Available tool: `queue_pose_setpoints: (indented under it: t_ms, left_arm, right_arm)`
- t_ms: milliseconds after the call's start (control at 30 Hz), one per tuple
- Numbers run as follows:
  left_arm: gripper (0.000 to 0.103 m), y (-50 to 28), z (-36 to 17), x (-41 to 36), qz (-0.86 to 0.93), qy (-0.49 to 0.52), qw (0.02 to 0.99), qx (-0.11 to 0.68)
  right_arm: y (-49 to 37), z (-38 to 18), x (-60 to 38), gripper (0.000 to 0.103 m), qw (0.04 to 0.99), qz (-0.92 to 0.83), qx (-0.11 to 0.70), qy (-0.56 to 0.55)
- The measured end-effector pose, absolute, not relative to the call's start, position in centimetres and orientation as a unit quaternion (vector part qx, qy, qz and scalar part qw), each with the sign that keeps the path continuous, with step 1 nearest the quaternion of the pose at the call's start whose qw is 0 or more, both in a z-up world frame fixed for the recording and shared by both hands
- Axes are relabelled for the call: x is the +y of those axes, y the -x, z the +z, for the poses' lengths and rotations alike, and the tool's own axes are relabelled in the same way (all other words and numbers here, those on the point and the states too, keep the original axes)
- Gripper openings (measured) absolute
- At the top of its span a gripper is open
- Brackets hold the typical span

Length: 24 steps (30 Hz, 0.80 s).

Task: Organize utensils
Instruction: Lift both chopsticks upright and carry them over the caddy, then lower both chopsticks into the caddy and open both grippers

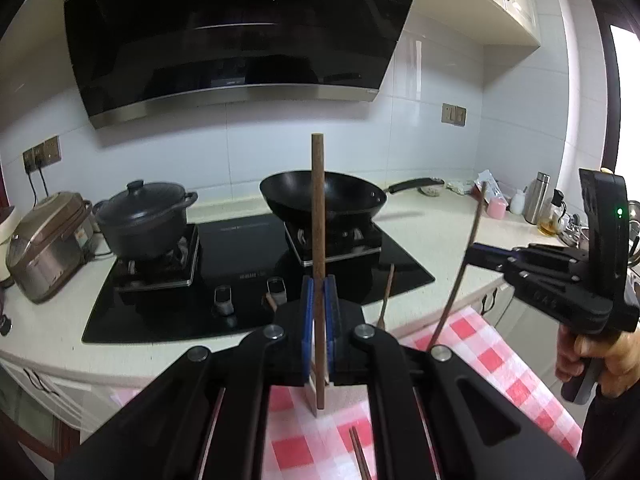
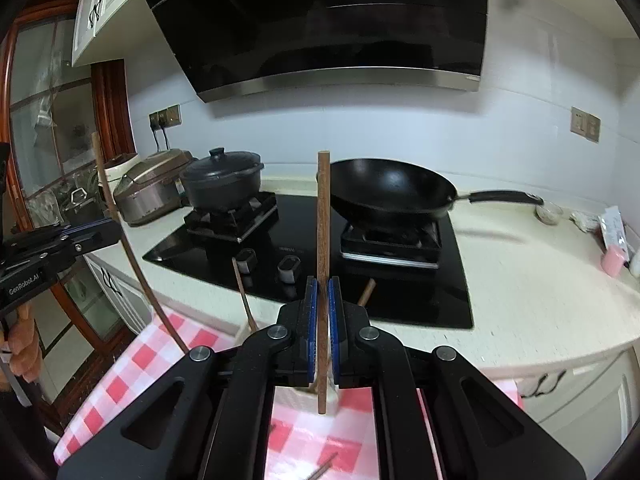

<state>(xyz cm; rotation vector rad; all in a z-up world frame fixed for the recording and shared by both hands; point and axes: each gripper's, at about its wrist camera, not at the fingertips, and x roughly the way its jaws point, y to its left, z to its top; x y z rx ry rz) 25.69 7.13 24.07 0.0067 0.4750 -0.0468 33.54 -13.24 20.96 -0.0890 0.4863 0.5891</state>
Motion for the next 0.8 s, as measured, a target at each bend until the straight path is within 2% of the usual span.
queue_pose_setpoints:
  t_ms: [400, 800]
  left_arm:
    - [0.005, -32.1, 22.0, 8.1, -0.035, 0.024, 0.967, 0.253]
    - [0.005, -33.7, 18.3, 8.7, -0.025, 0.032, 0.963, 0.268]
  right_arm:
    - [-38.2, 17.4, -9.2, 0.006, 0.914, 0.296, 0.274, 0.036]
    - [-40.0, 12.9, -8.1, 0.006, 0.904, 0.293, 0.308, 0.035]
